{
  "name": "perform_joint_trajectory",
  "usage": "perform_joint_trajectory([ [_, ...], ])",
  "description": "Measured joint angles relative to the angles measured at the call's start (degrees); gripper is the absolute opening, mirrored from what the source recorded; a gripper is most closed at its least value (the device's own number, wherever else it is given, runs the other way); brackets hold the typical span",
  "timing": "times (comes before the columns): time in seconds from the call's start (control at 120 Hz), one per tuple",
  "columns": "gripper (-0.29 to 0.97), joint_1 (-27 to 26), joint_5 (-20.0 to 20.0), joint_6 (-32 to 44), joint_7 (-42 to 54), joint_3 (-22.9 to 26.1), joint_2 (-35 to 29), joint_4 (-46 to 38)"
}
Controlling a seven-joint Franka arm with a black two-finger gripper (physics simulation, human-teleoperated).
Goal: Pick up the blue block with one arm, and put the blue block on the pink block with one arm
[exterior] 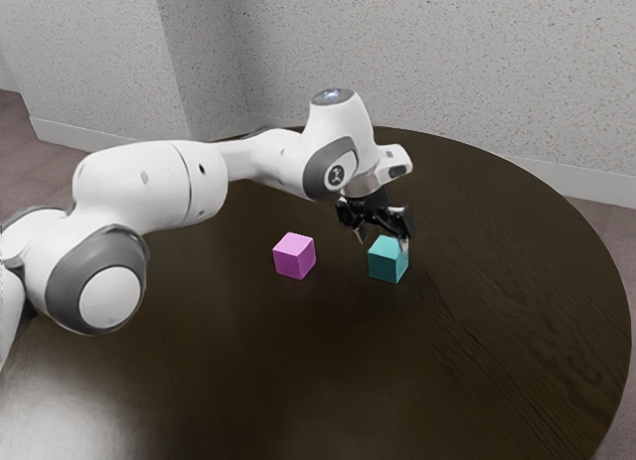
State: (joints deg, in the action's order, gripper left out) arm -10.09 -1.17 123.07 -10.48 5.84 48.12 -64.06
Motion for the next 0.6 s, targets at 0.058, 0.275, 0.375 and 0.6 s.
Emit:
perform_joint_trajectory([
  [0.058,0.68,0.1,0.0,1.1,2.8,0.1,0.6,0.9],
  [0.275,0.68,0.9,-0.3,3.4,10.0,1.2,2.6,2.5],
  [0.375,0.68,1.4,-1.5,3.2,11.1,1.3,2.7,2.3],
  [0.6,0.68,1.8,-2.7,1.9,11.3,1.1,3.1,2.1],
])
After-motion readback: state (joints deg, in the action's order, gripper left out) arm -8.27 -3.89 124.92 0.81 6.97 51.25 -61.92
